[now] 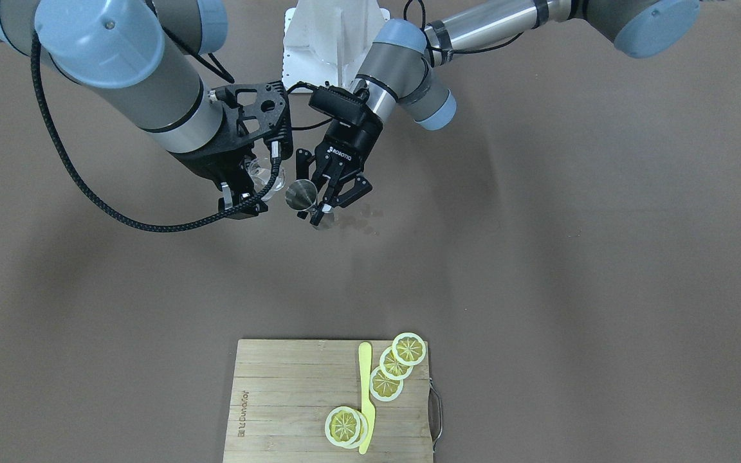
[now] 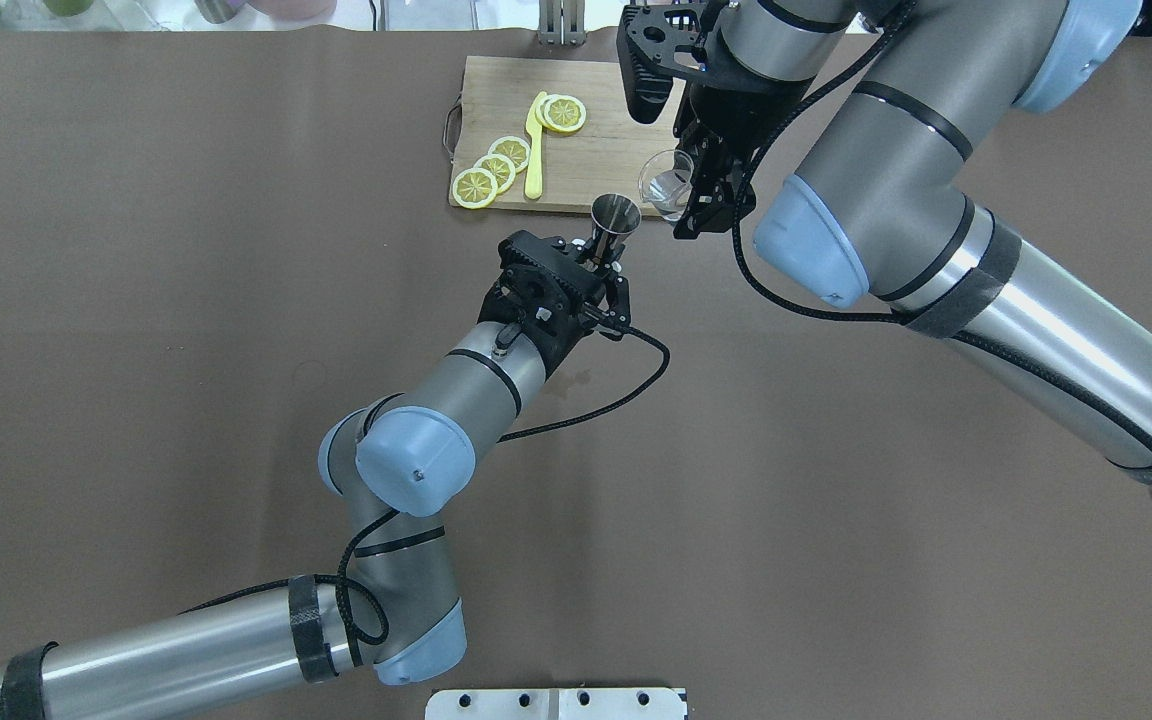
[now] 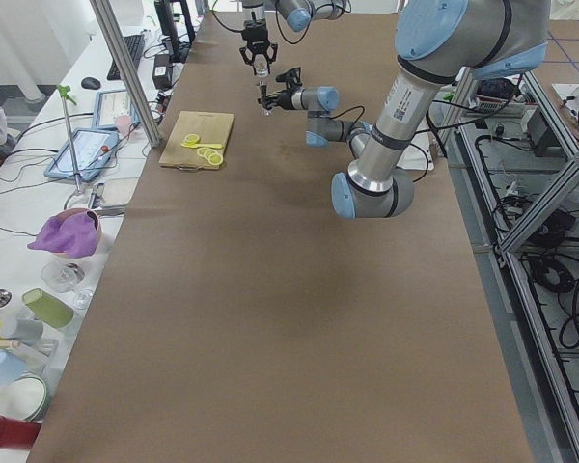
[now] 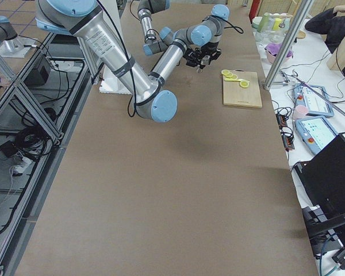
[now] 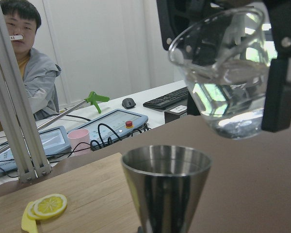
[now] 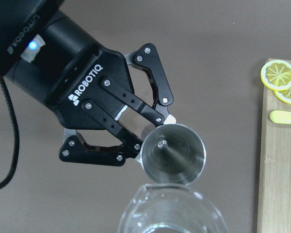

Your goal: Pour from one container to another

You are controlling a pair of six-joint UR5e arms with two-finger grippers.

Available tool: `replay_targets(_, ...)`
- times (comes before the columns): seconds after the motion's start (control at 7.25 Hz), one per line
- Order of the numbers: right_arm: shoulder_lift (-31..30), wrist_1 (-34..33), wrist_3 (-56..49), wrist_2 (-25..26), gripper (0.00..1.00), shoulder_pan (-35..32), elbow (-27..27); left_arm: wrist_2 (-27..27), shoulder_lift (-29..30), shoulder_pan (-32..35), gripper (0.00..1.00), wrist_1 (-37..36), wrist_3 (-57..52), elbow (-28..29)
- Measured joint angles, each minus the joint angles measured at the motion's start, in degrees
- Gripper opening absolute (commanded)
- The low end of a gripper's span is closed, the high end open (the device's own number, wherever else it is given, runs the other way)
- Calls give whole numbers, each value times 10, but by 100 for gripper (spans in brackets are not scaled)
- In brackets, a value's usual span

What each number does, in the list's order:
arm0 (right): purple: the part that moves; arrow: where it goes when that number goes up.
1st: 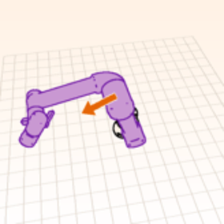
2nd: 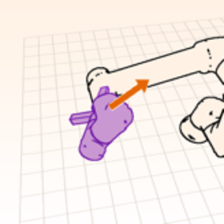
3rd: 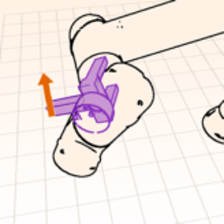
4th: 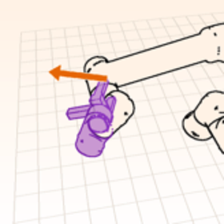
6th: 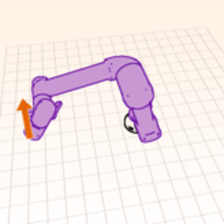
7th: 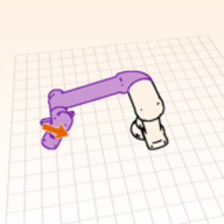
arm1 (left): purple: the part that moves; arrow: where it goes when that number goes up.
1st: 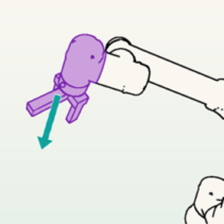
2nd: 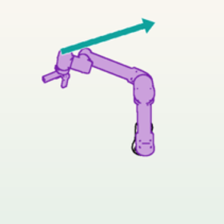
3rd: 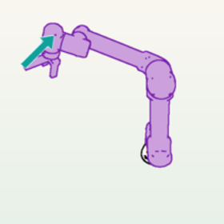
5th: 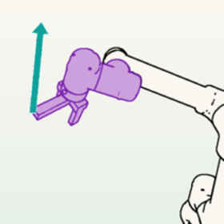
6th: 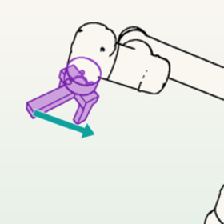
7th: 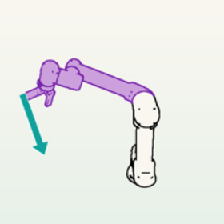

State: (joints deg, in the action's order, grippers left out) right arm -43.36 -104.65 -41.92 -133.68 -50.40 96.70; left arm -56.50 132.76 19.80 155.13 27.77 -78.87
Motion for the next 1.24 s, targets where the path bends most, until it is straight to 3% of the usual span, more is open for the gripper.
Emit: replay_targets(1.24, 30, -70, -37, 37, 0, 14, -16, 1, 0, -3, 0, 0, 0, 0)
